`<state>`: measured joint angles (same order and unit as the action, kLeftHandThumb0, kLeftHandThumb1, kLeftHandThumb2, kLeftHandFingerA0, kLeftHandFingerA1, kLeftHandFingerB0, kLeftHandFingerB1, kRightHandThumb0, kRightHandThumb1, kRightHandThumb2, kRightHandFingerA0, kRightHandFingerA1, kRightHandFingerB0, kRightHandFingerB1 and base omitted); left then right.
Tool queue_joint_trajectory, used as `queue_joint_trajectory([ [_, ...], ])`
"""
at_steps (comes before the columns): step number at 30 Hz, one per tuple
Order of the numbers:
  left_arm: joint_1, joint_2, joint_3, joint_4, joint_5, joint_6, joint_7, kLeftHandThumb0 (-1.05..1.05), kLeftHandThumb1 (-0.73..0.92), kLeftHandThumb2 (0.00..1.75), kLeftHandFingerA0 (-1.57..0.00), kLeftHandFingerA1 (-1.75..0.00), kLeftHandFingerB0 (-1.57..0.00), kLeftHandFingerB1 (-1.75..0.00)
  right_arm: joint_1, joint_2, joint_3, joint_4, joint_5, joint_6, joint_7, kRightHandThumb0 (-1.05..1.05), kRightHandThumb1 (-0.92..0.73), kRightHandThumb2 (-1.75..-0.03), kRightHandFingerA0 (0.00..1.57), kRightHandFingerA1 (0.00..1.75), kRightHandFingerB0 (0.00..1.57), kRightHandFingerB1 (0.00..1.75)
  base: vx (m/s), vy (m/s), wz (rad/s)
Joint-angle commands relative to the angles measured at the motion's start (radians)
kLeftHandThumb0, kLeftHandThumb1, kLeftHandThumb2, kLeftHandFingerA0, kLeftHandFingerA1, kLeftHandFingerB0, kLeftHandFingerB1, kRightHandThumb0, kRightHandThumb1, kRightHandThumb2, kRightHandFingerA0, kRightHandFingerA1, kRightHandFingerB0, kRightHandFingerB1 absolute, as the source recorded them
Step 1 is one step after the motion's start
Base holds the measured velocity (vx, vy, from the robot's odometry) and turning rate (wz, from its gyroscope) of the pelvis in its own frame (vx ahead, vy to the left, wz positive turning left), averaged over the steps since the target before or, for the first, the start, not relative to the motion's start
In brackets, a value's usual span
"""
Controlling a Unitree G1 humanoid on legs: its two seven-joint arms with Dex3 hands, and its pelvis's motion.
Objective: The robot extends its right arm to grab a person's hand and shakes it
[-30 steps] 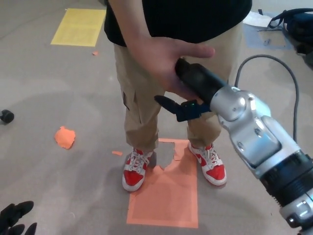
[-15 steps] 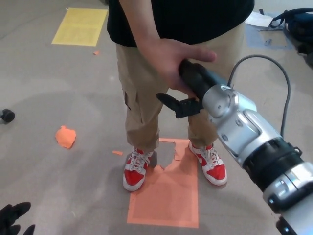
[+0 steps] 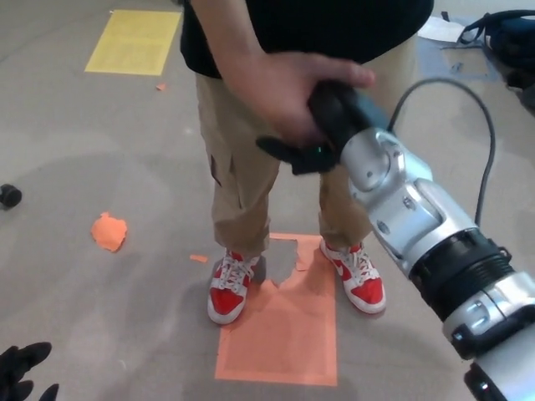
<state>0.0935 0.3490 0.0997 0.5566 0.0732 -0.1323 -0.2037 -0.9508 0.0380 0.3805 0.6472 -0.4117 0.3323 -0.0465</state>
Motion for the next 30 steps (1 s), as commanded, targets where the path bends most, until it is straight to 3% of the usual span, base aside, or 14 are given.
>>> queue_joint_trajectory([
  [1, -0.001, 0.015, 0.015, 0.014, -0.014, -0.029, 0.002, -0.34, 0.61, 1.13, 0.0, -0.47, 0.0, -0.47, 0.002, -0.096, -0.061, -0.543, -0.106, 0.205, 0.08, -0.89, -0.7, -0.62, 0.69, 0.51, 0.45, 0.44, 0.0, 0.0, 0.0],
  [2, 0.002, 0.012, 0.02, 0.018, -0.025, -0.041, -0.004, -0.33, 0.62, 1.13, 0.0, -0.47, 0.0, -0.47, -0.011, -0.104, -0.068, -0.61, -0.118, 0.242, 0.107, -0.86, -0.55, -0.93, 0.6, 0.59, 0.31, 0.48, 0.0, 0.0, 0.0],
  [3, 0.005, 0.012, 0.019, 0.018, -0.02, -0.041, 0.003, -0.64, 0.92, 0.67, -0.21, -0.32, -0.19, -0.31, -0.023, -0.108, -0.082, -0.657, -0.123, 0.262, 0.117, -0.87, -0.57, -0.69, 0.88, 0.77, 0.44, 0.46, 0.0, 0.0, 0.0],
  [7, 0.019, 0.013, 0.014, 0.006, -0.003, -0.038, 0.022, -0.63, 0.92, 0.68, -0.21, -0.32, -0.2, -0.31, -0.031, -0.106, -0.09, -0.693, -0.137, 0.294, 0.113, -0.79, -0.64, -0.6, 0.94, 0.89, 0.43, 0.42, 0.0, 0.0, 0.0],
  [8, 0.02, 0.016, 0.011, 0.01, -0.001, -0.053, 0.017, -0.64, 0.92, 0.68, -0.21, -0.32, -0.19, -0.31, -0.019, -0.11, -0.082, -0.635, -0.125, 0.276, 0.107, -0.67, -0.43, -0.93, 0.67, 0.68, 0.24, 0.47, 0.0, 0.0, 0.0],
  [9, 0.018, 0.021, 0.005, 0.009, 0.006, -0.047, 0.014, -0.34, 0.6, 1.13, 0.0, -0.47, 0.0, -0.47, -0.006, -0.113, -0.077, -0.594, -0.116, 0.255, 0.099, -0.69, -0.45, -0.93, 0.67, 0.68, 0.24, 0.47, 0.0, 0.0, 0.0],
  [14, 0.012, 0.026, -0.008, -0.003, 0.018, -0.013, 0.016, -0.34, 0.6, 1.13, 0.0, -0.47, 0.0, -0.47, 0.019, -0.101, -0.032, -0.316, -0.083, 0.176, 0.082, -0.84, -0.65, -0.6, 0.75, 0.58, 0.6, 0.5, 0.0, 0.0, 0.0],
  [16, 0.013, 0.025, -0.008, 0.002, 0.013, -0.034, 0.013, -0.81, 0.8, 1.04, -0.04, -0.4, -0.01, -0.37, 0.014, -0.061, -0.035, -0.111, -0.051, 0.131, 0.058, -0.81, -0.63, -0.6, 0.81, 0.6, 0.64, 0.5, 0.0, 0.0, 0.0],
  [17, 0.012, 0.022, -0.004, 0.0, 0.006, -0.025, 0.01, -0.68, 0.92, 0.69, -0.13, -0.29, -0.13, -0.28, 0.013, -0.058, -0.032, -0.073, -0.049, 0.109, 0.053, -0.78, -0.63, -0.6, 0.85, 0.65, 0.7, 0.56, 0.0, 0.0, 0.0],
  [18, 0.007, 0.02, -0.001, -0.002, -0.001, -0.018, 0.008, -0.8, 0.79, 1.04, -0.04, -0.39, -0.02, -0.37, 0.009, -0.041, -0.025, 0.053, -0.046, 0.066, 0.041, -0.67, -0.47, -0.91, 0.7, 0.69, 0.34, 0.51, 0.0, 0.0, 0.0],
  [20, -0.001, 0.025, -0.011, 0.0, 0.021, -0.022, 0.024, -0.34, 0.6, 1.13, 0.0, -0.47, 0.0, -0.47, 0.012, -0.016, -0.02, 0.213, -0.043, 0.014, 0.02, -0.71, -0.49, -0.9, 0.72, 0.68, 0.42, 0.54, 0.0, 0.0, 0.0],
  [21, -0.003, 0.027, -0.013, 0.004, 0.026, -0.026, 0.027, -0.34, 0.6, 1.13, 0.0, -0.47, 0.0, -0.47, 0.017, -0.01, -0.02, 0.25, -0.042, -0.004, 0.015, -0.75, -0.59, -0.6, 0.72, 0.54, 0.59, 0.5, 0.0, 0.0, 0.0],
  [22, -0.009, 0.026, -0.012, 0.011, 0.023, -0.029, 0.027, -0.34, 0.59, 1.13, 0.0, -0.47, 0.0, -0.47, 0.02, 0.0, -0.02, 0.305, -0.04, -0.013, 0.016, -0.72, -0.49, -0.9, 0.58, 0.63, 0.33, 0.5, 0.0, 0.0, 0.0],
  [30, -0.009, 0.021, -0.003, -0.004, 0.008, -0.009, 0.022, -0.34, 0.6, 1.13, 0.0, -0.47, 0.0, -0.47, 0.033, 0.031, 0.007, 0.492, -0.064, -0.055, 0.009, -0.78, -0.6, -0.6, 0.46, 0.52, 0.34, 0.42, 0.0, 0.0, 0.0],
])
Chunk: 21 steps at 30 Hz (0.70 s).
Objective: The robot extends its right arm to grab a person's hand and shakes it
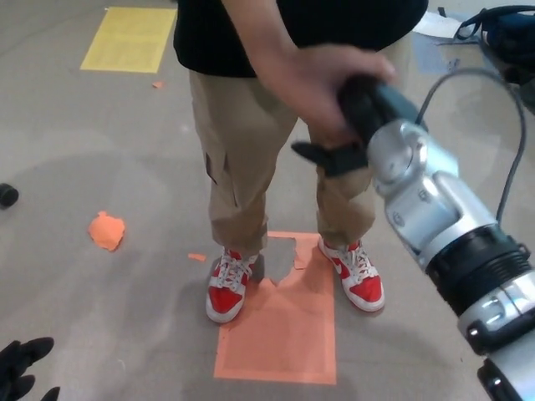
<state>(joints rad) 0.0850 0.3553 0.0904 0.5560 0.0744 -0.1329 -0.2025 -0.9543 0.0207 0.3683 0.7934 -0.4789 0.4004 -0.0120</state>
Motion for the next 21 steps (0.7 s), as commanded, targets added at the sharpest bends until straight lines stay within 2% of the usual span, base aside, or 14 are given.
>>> queue_joint_trajectory([
  [1, -0.007, 0.018, 0.005, 0.0, 0.011, -0.009, 0.024, -0.34, 0.6, 1.13, 0.0, -0.47, 0.0, -0.47, 0.028, 0.05, 0.016, 0.356, 0.005, -0.128, -0.025, -0.78, -0.6, -0.6, 0.46, 0.52, 0.34, 0.42, 0.0, 0.0, 0.0],
  [2, -0.008, 0.019, 0.004, 0.003, 0.012, -0.017, 0.022, -0.33, 0.6, 1.13, 0.0, -0.47, 0.0, -0.47, 0.024, 0.05, 0.014, 0.361, 0.005, -0.135, -0.028, -0.76, -0.63, -0.59, 0.52, 0.51, 0.41, 0.43, 0.0, 0.0, 0.0],
  [3, -0.011, 0.019, 0.004, 0.011, 0.013, -0.019, 0.024, -0.34, 0.59, 1.13, 0.0, -0.48, 0.0, -0.47, 0.017, 0.047, 0.007, 0.346, 0.011, -0.152, -0.034, -0.67, -0.47, -0.91, 0.57, 0.65, 0.36, 0.52, 0.0, 0.0, 0.0],
  [5, -0.012, 0.018, 0.003, 0.012, 0.019, -0.018, 0.036, -0.34, 0.6, 1.13, 0.0, -0.47, 0.0, -0.46, -0.009, 0.043, -0.006, 0.313, 0.021, -0.165, -0.043, -0.73, -0.52, -0.94, 0.65, 0.67, 0.36, 0.52, 0.0, 0.0, 0.0],
  [7, -0.012, 0.024, -0.004, 0.014, 0.028, -0.034, 0.036, -0.33, 0.61, 1.14, 0.0, -0.47, 0.0, -0.47, -0.037, 0.038, -0.018, 0.28, 0.023, -0.187, -0.068, -0.75, -0.66, -0.6, 0.78, 0.6, 0.6, 0.52, 0.0, 0.0, 0.0],
  [8, -0.011, 0.024, -0.005, 0.015, 0.029, -0.039, 0.036, -0.34, 0.6, 1.13, 0.0, -0.47, 0.0, -0.46, -0.049, 0.036, -0.02, 0.258, 0.021, -0.189, -0.076, -0.77, -0.67, -0.61, 0.86, 0.62, 0.63, 0.54, 0.0, 0.0, 0.0],
  [12, -0.006, 0.017, 0.007, 0.015, 0.002, -0.026, 0.024, -0.34, 0.6, 1.13, 0.0, -0.47, 0.0, -0.47, -0.103, 0.006, -0.053, -0.013, 0.006, -0.09, -0.063, -0.82, -0.69, -0.61, 0.66, 0.58, 0.54, 0.47, 0.0, 0.0, 0.0],
  [13, -0.006, 0.017, 0.007, 0.016, 0.001, -0.026, 0.023, -0.34, 0.6, 1.13, 0.0, -0.47, 0.0, -0.47, -0.104, -0.007, -0.054, -0.097, -0.01, -0.079, -0.061, -0.8, -0.69, -0.61, 0.73, 0.75, 0.63, 0.55, 0.0, 0.0, 0.0],
  [14, -0.007, 0.018, 0.006, 0.017, 0.002, -0.028, 0.024, -0.34, 0.6, 1.13, 0.0, -0.47, 0.0, -0.47, -0.099, -0.02, -0.055, -0.185, -0.026, -0.067, -0.056, -0.8, -0.54, -0.91, 0.6, 0.64, 0.47, 0.56, 0.0, 0.0, 0.0],
  [16, -0.01, 0.019, 0.006, 0.021, 0.003, -0.032, 0.025, -0.34, 0.6, 1.13, 0.0, -0.47, 0.0, -0.46, -0.096, -0.038, -0.062, -0.354, -0.055, -0.014, -0.034, -0.81, -0.55, -0.9, 0.57, 0.59, 0.45, 0.53, 0.0, 0.0, 0.0],
  [17, -0.01, 0.022, 0.003, 0.018, 0.009, -0.032, 0.029, -0.34, 0.6, 1.13, 0.0, -0.47, 0.0, -0.47, -0.114, -0.05, -0.079, -0.482, -0.069, 0.048, 0.005, -0.82, -0.61, -0.66, 0.58, 0.5, 0.39, 0.42, 0.0, 0.0, 0.0],
  [18, -0.01, 0.023, 0.003, 0.017, 0.01, -0.032, 0.029, -0.34, 0.6, 1.13, 0.0, -0.47, 0.0, -0.47, -0.117, -0.053, -0.084, -0.518, -0.073, 0.067, 0.016, -0.82, -0.61, -0.66, 0.58, 0.5, 0.39, 0.42, 0.0, 0.0, 0.0],
  [19, -0.007, 0.023, 0.006, 0.016, 0.006, -0.039, 0.027, -0.65, 0.92, 0.68, -0.22, -0.32, -0.18, -0.31, -0.117, -0.055, -0.097, -0.573, -0.077, 0.07, 0.011, -0.76, -0.53, -0.88, 0.69, 0.65, 0.43, 0.52, 0.0, 0.0, 0.0],
  [21, 0.0, 0.016, 0.018, 0.016, -0.015, -0.047, 0.018, -0.62, 0.91, 0.67, -0.23, -0.33, -0.2, -0.32, -0.118, -0.058, -0.11, -0.639, -0.081, 0.086, 0.018, -0.77, -0.54, -0.88, 0.76, 0.67, 0.44, 0.53, 0.0, 0.0, 0.0],
])
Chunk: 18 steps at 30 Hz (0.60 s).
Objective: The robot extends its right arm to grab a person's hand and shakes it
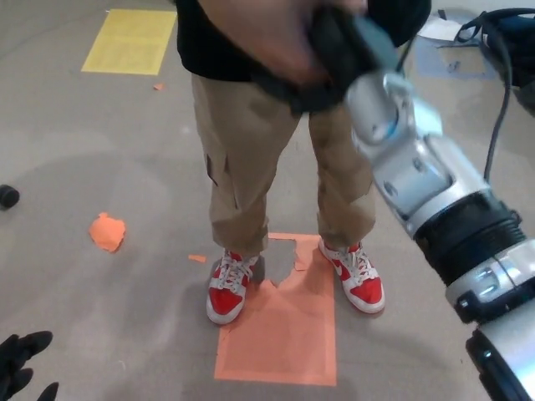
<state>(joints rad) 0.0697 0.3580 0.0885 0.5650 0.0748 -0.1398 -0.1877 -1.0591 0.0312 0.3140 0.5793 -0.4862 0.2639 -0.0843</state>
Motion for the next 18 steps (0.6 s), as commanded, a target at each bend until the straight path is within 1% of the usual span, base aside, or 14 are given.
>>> queue_joint_trajectory([
  [1, 0.021, 0.017, 0.017, 0.008, -0.009, -0.06, 0.005, -0.58, 0.92, 0.68, -0.24, -0.32, -0.23, -0.32, -0.023, -0.072, -0.061, -0.481, -0.103, 0.253, 0.091, -0.76, -0.53, -0.87, 0.75, 0.69, 0.4, 0.52, 0.0, 0.0, 0.0],
  [2, 0.023, 0.018, 0.016, 0.008, -0.007, -0.065, 0.006, -0.58, 0.92, 0.68, -0.24, -0.32, -0.23, -0.32, -0.026, -0.073, -0.062, -0.496, -0.111, 0.261, 0.091, -0.76, -0.53, -0.87, 0.75, 0.69, 0.4, 0.52, 0.0, 0.0, 0.0],
  [3, 0.024, 0.016, 0.016, 0.005, -0.008, -0.061, 0.007, -0.59, 0.89, 0.68, -0.2, -0.31, -0.22, -0.32, -0.022, -0.074, -0.067, -0.516, -0.124, 0.252, 0.072, -0.75, -0.54, -0.68, 0.81, 0.73, 0.5, 0.5, 0.0, 0.0, 0.0],
  [4, 0.027, 0.015, 0.016, 0.002, -0.008, -0.055, 0.006, -0.58, 0.92, 0.68, -0.2, -0.31, -0.19, -0.31, -0.015, -0.074, -0.066, -0.532, -0.134, 0.255, 0.066, -0.72, -0.52, -0.9, 0.89, 0.81, 0.4, 0.53, 0.0, 0.0, 0.0],
  [5, 0.029, 0.017, 0.014, 0.0, -0.006, -0.051, 0.005, -0.58, 0.92, 0.68, -0.2, -0.31, -0.19, -0.31, -0.01, -0.074, -0.062, -0.545, -0.141, 0.266, 0.07, -0.72, -0.52, -0.9, 0.89, 0.81, 0.4, 0.53, 0.0, 0.0, 0.0],
  [6, 0.032, 0.016, 0.012, -0.002, 0.0, -0.055, 0.013, -0.29, 0.62, 1.13, -0.07, -0.49, -0.07, -0.49, 0.002, -0.076, -0.061, -0.548, -0.146, 0.267, 0.063, -0.73, -0.57, -0.64, 0.86, 0.67, 0.44, 0.45, 0.0, 0.0, 0.0],
  [7, 0.034, 0.013, 0.013, -0.007, 0.001, -0.057, 0.019, -0.54, 0.91, 0.67, -0.26, -0.33, -0.24, -0.33, 0.011, -0.08, -0.056, -0.545, -0.15, 0.266, 0.058, -0.67, -0.64, -0.59, 0.79, 0.57, 0.48, 0.44, 0.0, 0.0, 0.0],
  [8, 0.036, 0.011, 0.014, -0.011, 0.0, -0.057, 0.021, -0.54, 0.91, 0.67, -0.26, -0.33, -0.24, -0.33, 0.016, -0.084, -0.05, -0.541, -0.154, 0.266, 0.055, -0.67, -0.64, -0.59, 0.79, 0.57, 0.48, 0.44, 0.0, 0.0, 0.0],
  [9, 0.04, 0.007, 0.02, 0.0, -0.017, -0.069, 0.006, -0.3, 0.61, 1.12, -0.06, -0.49, -0.07, -0.49, 0.037, -0.082, -0.041, -0.516, -0.153, 0.251, 0.035, -0.64, -0.59, -0.6, 0.85, 0.64, 0.47, 0.46, 0.0, 0.0, 0.0],
  [10, 0.045, 0.005, 0.021, 0.0, -0.02, -0.076, 0.004, -0.61, 0.91, 0.67, -0.24, -0.33, -0.21, -0.32, 0.052, -0.082, -0.032, -0.502, -0.153, 0.256, 0.032, -0.61, -0.64, -0.58, 0.95, 0.7, 0.52, 0.46, 0.0, 0.0, 0.0],
  [11, 0.047, 0.005, 0.021, -0.001, -0.018, -0.078, 0.006, -0.61, 0.91, 0.67, -0.24, -0.33, -0.21, -0.32, 0.056, -0.083, -0.029, -0.504, -0.155, 0.265, 0.036, -0.61, -0.64, -0.58, 0.95, 0.7, 0.52, 0.46, 0.0, 0.0, 0.0],
  [12, 0.042, 0.009, 0.014, -0.007, -0.008, -0.056, 0.007, -0.64, 0.92, 0.68, -0.21, -0.32, -0.19, -0.31, 0.061, -0.082, -0.028, -0.486, -0.15, 0.262, 0.028, -0.58, -0.51, -0.88, 0.83, 0.72, 0.46, 0.56, 0.0, 0.0, 0.0],
  [13, 0.037, 0.016, 0.003, -0.014, 0.011, -0.037, 0.013, -0.33, 0.62, 1.14, 0.0, -0.47, 0.0, -0.47, 0.067, -0.083, -0.023, -0.452, -0.145, 0.259, 0.028, -0.54, -0.52, -0.92, 0.78, 0.71, 0.46, 0.56, 0.0, 0.0, 0.0],
  [18, 0.023, 0.02, -0.005, -0.013, 0.022, -0.019, 0.023, -0.33, 0.62, 1.14, 0.0, -0.47, 0.0, -0.47, 0.093, -0.068, -0.005, -0.27, -0.116, 0.221, -0.001, -0.5, -0.48, -0.9, 0.7, 0.7, 0.39, 0.55, 0.0, 0.0, 0.0],
])
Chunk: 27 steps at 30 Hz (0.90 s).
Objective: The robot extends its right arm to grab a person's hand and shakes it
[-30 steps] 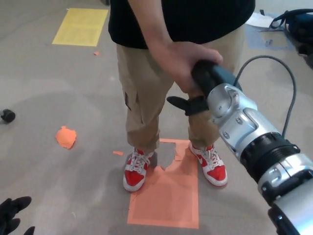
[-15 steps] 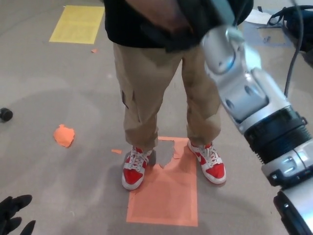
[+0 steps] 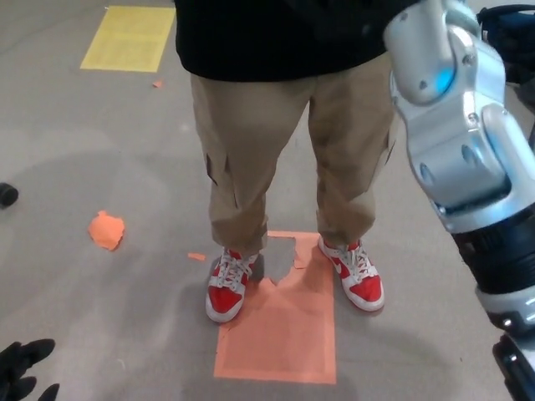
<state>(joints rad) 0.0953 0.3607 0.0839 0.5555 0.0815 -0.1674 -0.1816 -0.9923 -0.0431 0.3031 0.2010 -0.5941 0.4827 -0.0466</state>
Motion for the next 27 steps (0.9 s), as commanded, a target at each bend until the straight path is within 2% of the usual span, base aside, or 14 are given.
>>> queue_joint_trajectory([
  [1, -0.002, 0.016, 0.002, -0.004, 0.01, 0.01, 0.013, -0.33, 0.61, 1.14, 0.0, -0.48, 0.0, -0.47, 0.036, 0.012, 0.009, 0.153, -0.002, -0.018, -0.053, -0.5, -0.48, -0.9, 0.78, 0.73, 0.41, 0.56, 0.0, 0.0, 0.0],
  [2, -0.001, 0.016, 0.002, -0.006, 0.009, 0.01, 0.01, -0.33, 0.61, 1.14, 0.0, -0.48, 0.0, -0.47, 0.042, 0.015, 0.01, 0.179, 0.001, -0.031, -0.064, -0.5, -0.48, -0.9, 0.78, 0.73, 0.41, 0.56, 0.0, 0.0, 0.0],
  [3, 0.001, 0.017, 0.005, 0.0, 0.003, -0.007, 0.002, -0.64, 0.92, 0.7, -0.13, -0.3, -0.12, -0.29, 0.054, 0.022, 0.024, 0.277, 0.002, -0.059, -0.083, -0.53, -0.5, -0.91, 0.77, 0.73, 0.42, 0.56, 0.0, 0.0, 0.0],
  [4, 0.002, 0.017, 0.006, 0.003, 0.0, -0.015, -0.002, -0.64, 0.92, 0.7, -0.13, -0.3, -0.12, -0.29, 0.057, 0.025, 0.029, 0.321, 0.003, -0.071, -0.092, -0.53, -0.5, -0.91, 0.77, 0.73, 0.42, 0.56, 0.0, 0.0, 0.0],
  [5, 0.001, 0.017, 0.008, 0.005, -0.001, -0.015, 0.0, -0.33, 0.62, 1.14, 0.0, -0.48, 0.0, -0.47, 0.058, 0.027, 0.037, 0.368, 0.001, -0.083, -0.097, -0.53, -0.51, -0.92, 0.76, 0.72, 0.41, 0.56, 0.0, 0.0, 0.0],
  [10, -0.005, 0.021, -0.003, 0.009, 0.025, -0.015, 0.022, -0.34, 0.61, 1.14, 0.0, -0.47, 0.0, -0.47, 0.087, 0.061, 0.038, 0.648, 0.039, -0.169, -0.126, -0.51, -0.54, -0.87, 0.86, 0.74, 0.67, 0.67, 0.0, 0.0, 0.0],
  [12, -0.006, 0.021, -0.005, 0.009, 0.028, -0.025, 0.023, -0.34, 0.61, 1.13, 0.0, -0.47, 0.0, -0.46, 0.099, 0.07, 0.048, 0.743, 0.038, -0.2, -0.136, -0.42, -0.5, -0.9, 0.81, 0.77, 0.5, 0.62, 0.0, 0.0, 0.0],
  [13, -0.005, 0.017, 0.0, 0.006, 0.019, -0.022, 0.019, -0.34, 0.6, 1.13, 0.0, -0.47, 0.0, -0.47, 0.111, 0.074, 0.05, 0.783, 0.041, -0.22, -0.138, -0.47, -0.62, -0.6, 0.82, 0.64, 0.58, 0.52, 0.0, 0.0, 0.0],
  [17, -0.016, 0.023, -0.001, 0.001, 0.024, -0.003, 0.019, -0.34, 0.59, 1.13, 0.0, -0.47, 0.0, -0.46, 0.108, 0.081, 0.041, 0.853, 0.054, -0.256, -0.129, -0.45, -0.64, -0.57, 0.79, 0.55, 0.57, 0.46, 0.0, 0.0, 0.0],
  [18, -0.018, 0.023, -0.001, 0.0, 0.026, -0.002, 0.022, -0.34, 0.59, 1.13, 0.0, -0.47, 0.0, -0.46, 0.106, 0.082, 0.039, 0.866, 0.056, -0.272, -0.133, -0.52, -0.54, -0.83, 0.7, 0.65, 0.5, 0.57, 0.0, 0.0, 0.0],
  [19, -0.018, 0.023, -0.001, -0.001, 0.027, 0.001, 0.024, -0.34, 0.59, 1.13, 0.0, -0.47, 0.0, -0.46, 0.105, 0.083, 0.038, 0.87, 0.057, -0.277, -0.134, -0.52, -0.54, -0.83, 0.7, 0.65, 0.5, 0.57, 0.0, 0.0, 0.0],
  [22, -0.033, 0.019, 0.004, 0.023, 0.024, -0.03, 0.026, -0.34, 0.61, 1.13, 0.0, -0.47, 0.0, -0.46, 0.093, 0.08, 0.038, 0.88, 0.055, -0.309, -0.143, -0.51, -0.54, -0.82, 0.7, 0.66, 0.51, 0.57, 0.0, 0.0, 0.0],
  [23, -0.03, 0.018, 0.004, 0.017, 0.024, -0.026, 0.025, -0.33, 0.61, 1.14, 0.0, -0.47, 0.0, -0.47, 0.09, 0.08, 0.04, 0.881, 0.055, -0.31, -0.144, -0.47, -0.66, -0.6, 0.8, 0.62, 0.58, 0.49, 0.0, 0.0, 0.0],
  [27, -0.027, 0.017, 0.008, 0.036, 0.016, -0.045, 0.021, -0.33, 0.62, 1.14, 0.0, -0.47, 0.0, -0.47, 0.1, 0.075, 0.046, 0.849, 0.057, -0.318, -0.143, -0.5, -0.66, -0.6, 0.85, 0.69, 0.69, 0.54, 0.0, 0.0, 0.0],
])
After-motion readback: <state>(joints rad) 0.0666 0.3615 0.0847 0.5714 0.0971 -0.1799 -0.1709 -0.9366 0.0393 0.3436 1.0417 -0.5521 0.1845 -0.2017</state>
